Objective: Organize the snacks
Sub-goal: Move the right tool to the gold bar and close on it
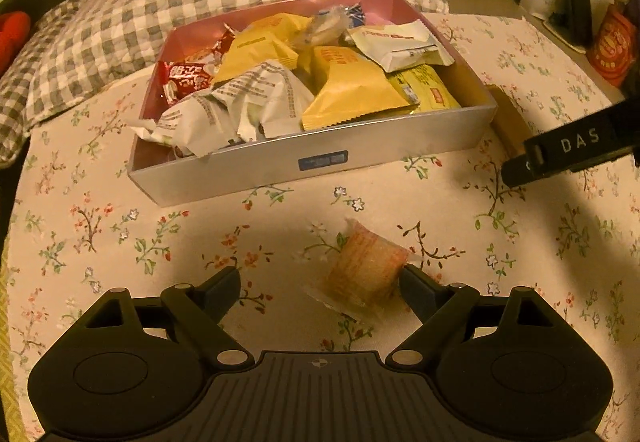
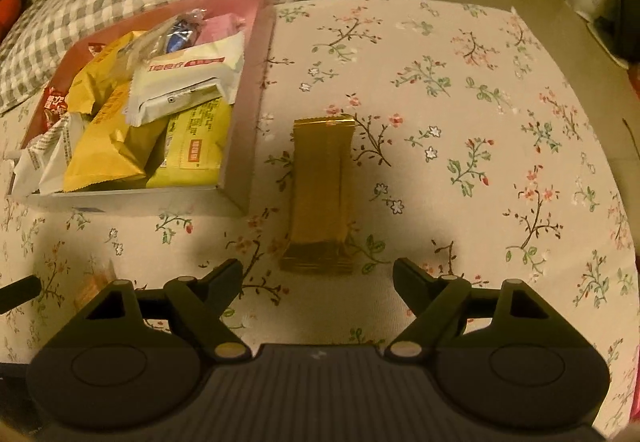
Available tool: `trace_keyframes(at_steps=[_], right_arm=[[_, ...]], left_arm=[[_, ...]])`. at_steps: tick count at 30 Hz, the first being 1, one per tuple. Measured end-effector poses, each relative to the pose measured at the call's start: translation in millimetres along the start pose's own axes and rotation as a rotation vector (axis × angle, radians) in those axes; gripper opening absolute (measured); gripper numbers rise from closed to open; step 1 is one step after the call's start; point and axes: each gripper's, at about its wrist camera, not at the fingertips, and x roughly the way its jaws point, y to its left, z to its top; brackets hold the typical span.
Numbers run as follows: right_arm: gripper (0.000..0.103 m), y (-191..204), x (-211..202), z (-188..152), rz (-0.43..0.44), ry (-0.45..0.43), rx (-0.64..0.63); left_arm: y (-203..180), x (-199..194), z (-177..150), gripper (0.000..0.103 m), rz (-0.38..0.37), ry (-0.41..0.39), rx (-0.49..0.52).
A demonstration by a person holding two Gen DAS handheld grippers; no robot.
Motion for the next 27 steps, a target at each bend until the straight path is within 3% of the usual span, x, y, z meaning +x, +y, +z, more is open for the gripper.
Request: trace_keyframes(at_steps=[8, 10, 13, 15, 27], right_arm=[[0.078, 4.2, 1.7, 0.5, -0.012, -0.008, 0.005], [0.078, 2.8, 1.9, 0.6, -0.016, -0.014, 0.012], [0.076, -0.2, 4.7, 2.0, -0.025, -0.029, 0.024], [0.074, -1.4, 6.9, 2.2, -0.039, -0.050, 0.028], [0.061, 8.3, 11.7, 2.5, -0.035, -0.137, -0.007]], left_arm=[[-4.3, 6.0, -4.9, 0.082, 0.006, 0.004, 0.025], [-4.6, 8.2, -6.9, 0.066, 0.006, 0.015, 0.035], [-3.2, 7.4, -8.1, 0.051, -0.003, 0.008, 0.034], [-5.8, 5.5, -8.8, 0.048, 0.004, -0.002, 0.054], [-23.7, 1.9, -16.1, 0.045, 0.080, -0.064, 0.145]])
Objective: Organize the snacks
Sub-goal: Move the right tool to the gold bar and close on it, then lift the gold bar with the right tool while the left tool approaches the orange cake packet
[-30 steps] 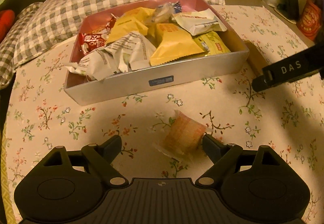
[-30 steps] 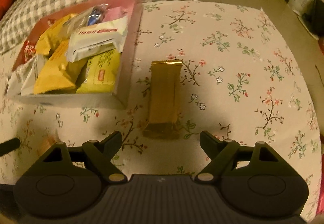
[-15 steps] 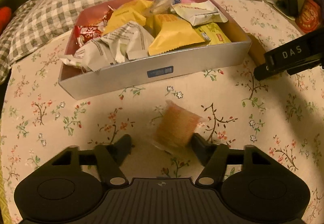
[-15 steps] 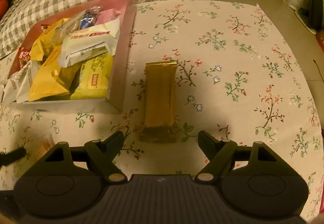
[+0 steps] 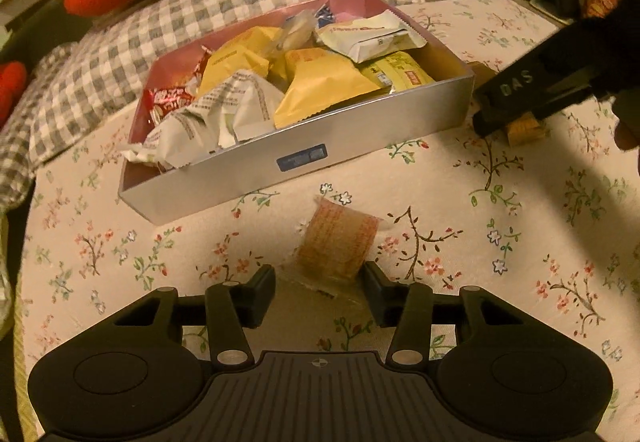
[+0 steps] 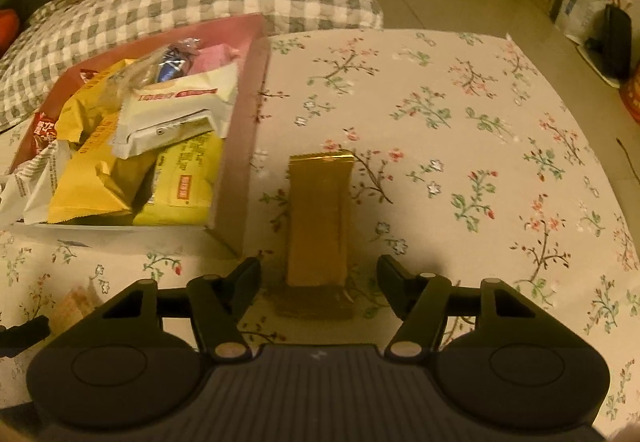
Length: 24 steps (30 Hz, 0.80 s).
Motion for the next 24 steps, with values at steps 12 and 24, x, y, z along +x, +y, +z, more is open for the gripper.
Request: trace_keyframes(at_steps=[12, 24], right_arm=[[0.027, -4.0, -3.1, 2.3, 0.005, -0.006, -0.002], [0.026, -6.7, -7.0, -1.5, 0.007, 0.048, 0.052]], left_arm=[[5.0, -1.4, -2.8, 0.043, -0.011, 0.014, -0.026], [7.4, -3.5, -2.6, 0.043, 0.002, 0.041, -0.043]])
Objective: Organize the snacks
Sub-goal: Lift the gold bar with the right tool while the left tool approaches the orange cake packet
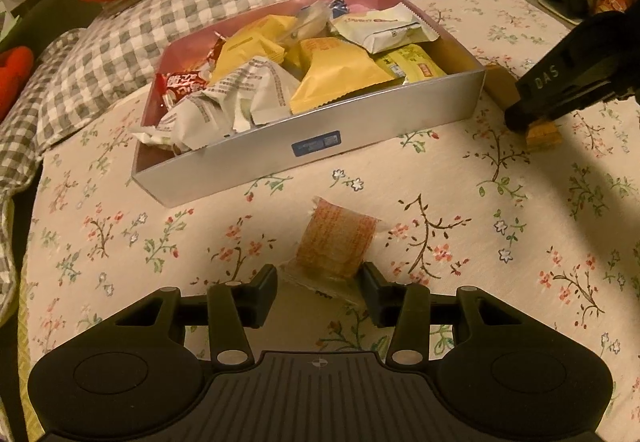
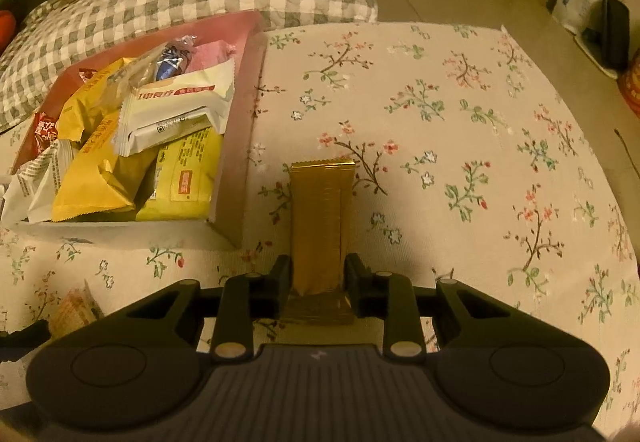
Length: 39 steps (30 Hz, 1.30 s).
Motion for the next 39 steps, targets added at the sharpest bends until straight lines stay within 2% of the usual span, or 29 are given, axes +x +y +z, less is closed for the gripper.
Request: trace_keyframes(at_steps=[5, 6, 7, 13, 21, 24, 26, 28, 29, 34, 39], right_arm=[[0.026, -0.1, -3.1, -3.0, 0.009, 0.028, 0.015], [0.026, -0.6, -3.6, -3.3, 0.015, 0.035, 0.023], [0.026, -1.2, -4.2, -3.7, 0.019, 0.042, 0.028], [0.026, 2.3, -7.1, -10.1, 0.020, 0.068, 0.018], [0.025, 2.6, -19.0, -9.9, 0.082, 0.085, 0.051], [0.025, 4.6, -20.7, -7.9, 0.115, 0.101, 0.071], [0.026, 6.9, -22.7, -7.1, 0.125, 0.106, 0.077], [0.026, 7.9, -23.8, -7.3, 0.124, 0.107, 0.075], [0.026, 7.5, -23.5, -7.5, 0.124, 0.108, 0.075], [0.025, 0.2, -23.5, -8.6, 0.103, 0.119, 0.084], [0.025, -12.3, -23.9, -8.1, 0.083, 0.117, 0.112]], left_arm=[[2.3, -4.3, 0.4, 0.042, 0.003, 0.008, -0.015], [2.9, -5.2, 0.3, 0.036, 0.003, 0.009, -0.018], [3.8, -5.9, 0.4, 0.022, 0.000, 0.015, -0.024], [6.9, -10.8, -0.7, 0.021, 0.001, 0.025, -0.052], [29.1, -12.5, 4.2, 0.022, -0.075, 0.018, -0.137], [41.6, -11.6, 6.0, 0.025, -0.097, 0.012, -0.197], [50.5, -9.0, 6.7, 0.037, -0.107, 0.016, -0.245], [56.3, -6.4, 5.9, 0.065, -0.120, 0.018, -0.276], [57.0, -5.7, 5.4, 0.068, -0.119, 0.016, -0.278], [49.0, -2.1, 6.1, 0.078, -0.100, 0.009, -0.221], [35.2, -0.7, 9.9, 0.080, -0.092, -0.009, -0.158]])
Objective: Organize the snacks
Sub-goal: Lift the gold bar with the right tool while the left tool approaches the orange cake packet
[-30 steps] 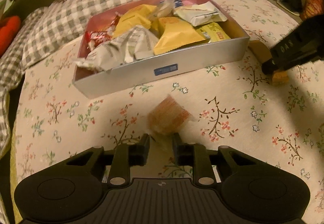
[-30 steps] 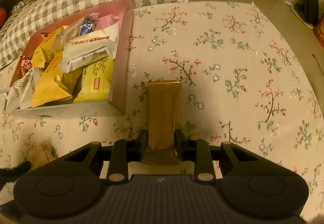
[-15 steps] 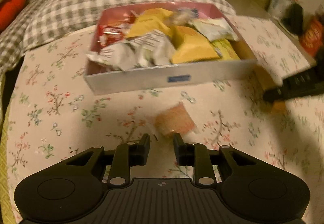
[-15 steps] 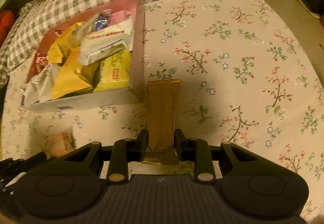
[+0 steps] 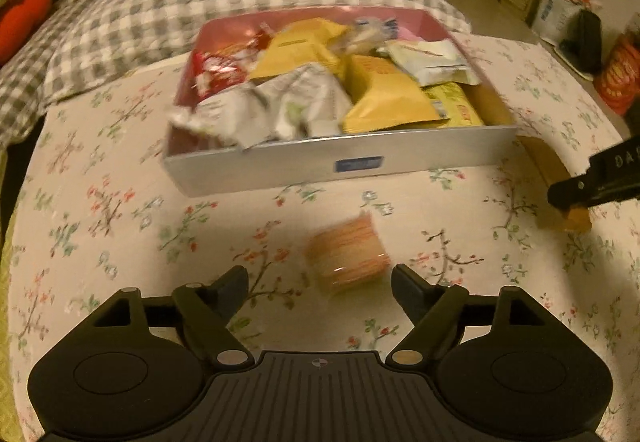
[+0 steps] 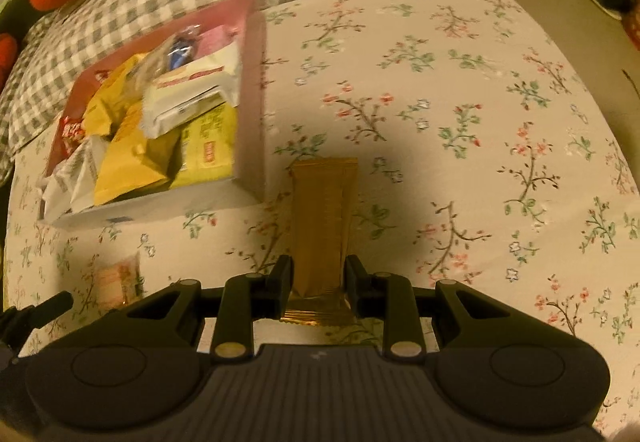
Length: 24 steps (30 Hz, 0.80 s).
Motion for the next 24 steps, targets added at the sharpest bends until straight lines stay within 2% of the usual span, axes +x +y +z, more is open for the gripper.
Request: trace_keyframes(at_steps=[4, 7, 9, 11, 13, 14, 15, 16, 21, 24], right_arm=[[0.025, 2.8, 2.9, -2.3, -0.004, 0.004, -0.027], [0.025, 4.7, 4.9, -3.8, -0.005, 0.012, -0.037], [0.025, 5.1, 3.9, -3.3, -0.007, 0.009, -0.040], [0.025, 4.7, 2.3, -1.9, -0.007, 0.003, -0.040], [0.025, 4.2, 1.6, -0.4, -0.002, 0.004, -0.035], [0.025, 4.0, 0.9, -0.2, -0.001, 0.003, -0.034], [0.025, 3.9, 0.2, -0.3, -0.001, 0.002, -0.034], [0.025, 4.4, -0.1, -0.8, -0.002, 0.001, -0.034], [0.025, 5.5, -2.9, -2.5, -0.003, -0.001, -0.037], [0.025, 5.3, -5.2, -1.6, 0.006, -0.003, -0.032]], left_arm=[[-17.5, 3.5, 3.0, 0.087, 0.031, -0.051, 0.114], [-26.1, 13.1, -1.9, 0.086, 0.050, -0.026, 0.201], [-29.8, 16.4, -8.4, 0.082, 0.060, -0.027, 0.256], [-30.7, 12.6, -12.9, 0.062, 0.031, -0.050, 0.289], [-30.6, 10.4, -12.5, 0.034, 0.019, -0.043, 0.282], [-30.4, 10.5, -12.4, 0.029, 0.017, -0.037, 0.278], [-30.9, 10.2, -12.4, 0.016, 0.013, -0.033, 0.278], [-32.0, 10.1, -12.9, 0.012, 0.014, -0.026, 0.277], [-38.6, 6.1, -16.3, 0.010, 0.009, -0.025, 0.302], [-36.5, 1.4, -16.3, 0.003, -0.003, -0.029, 0.301]])
